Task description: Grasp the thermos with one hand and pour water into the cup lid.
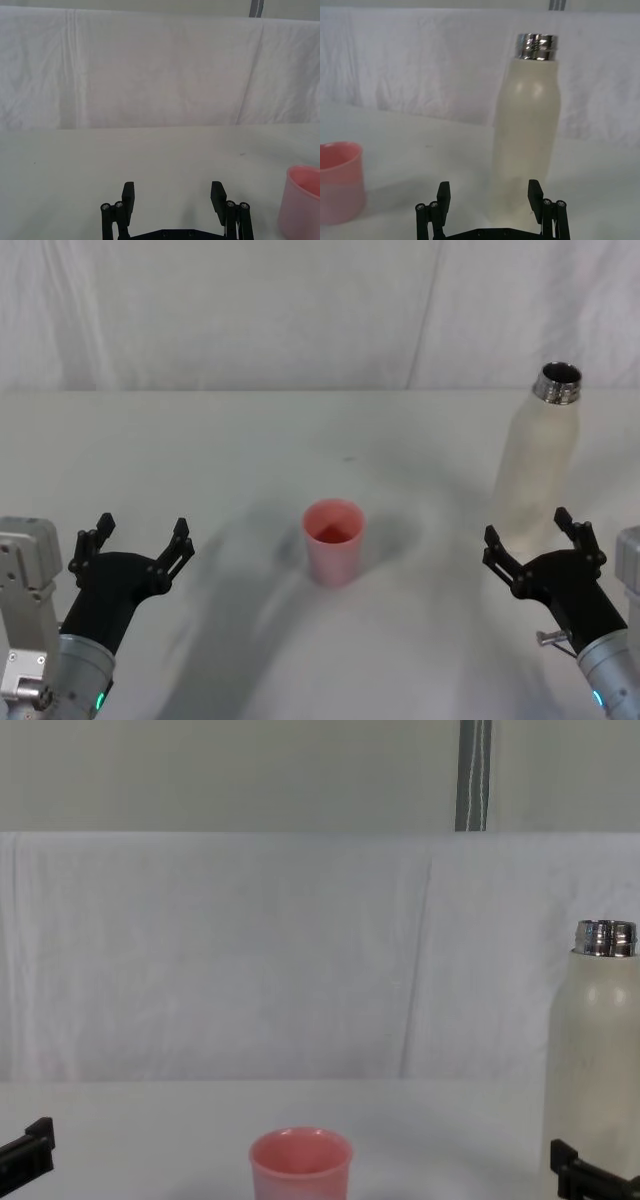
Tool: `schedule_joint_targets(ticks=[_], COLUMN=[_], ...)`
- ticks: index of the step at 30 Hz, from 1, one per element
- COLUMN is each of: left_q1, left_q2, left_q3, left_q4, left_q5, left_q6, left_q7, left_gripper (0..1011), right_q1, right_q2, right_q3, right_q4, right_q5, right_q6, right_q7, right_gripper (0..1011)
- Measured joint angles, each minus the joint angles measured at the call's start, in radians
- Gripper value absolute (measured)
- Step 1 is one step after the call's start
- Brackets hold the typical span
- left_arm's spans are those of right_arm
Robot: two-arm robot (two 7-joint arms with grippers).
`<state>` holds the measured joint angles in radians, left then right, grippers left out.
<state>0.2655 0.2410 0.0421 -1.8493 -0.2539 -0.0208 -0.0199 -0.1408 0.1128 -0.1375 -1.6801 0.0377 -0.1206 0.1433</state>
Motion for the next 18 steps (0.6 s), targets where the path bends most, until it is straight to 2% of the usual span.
schedule_joint_targets(ticks=[18], left_q1=[0.0], left_q2=[0.0], left_q3=[0.0], left_q4=[0.0], left_q5=[0.0], left_q6=[0.0], left_q7=[0.0], left_gripper=[1001], right_q1=[-0.009], right_q2=[0.004], right_q3=[-0.033], right_q4=[0.024], right_q5=[0.021], right_q6=[-0.026], right_q7=[0.022], right_gripper=[1000])
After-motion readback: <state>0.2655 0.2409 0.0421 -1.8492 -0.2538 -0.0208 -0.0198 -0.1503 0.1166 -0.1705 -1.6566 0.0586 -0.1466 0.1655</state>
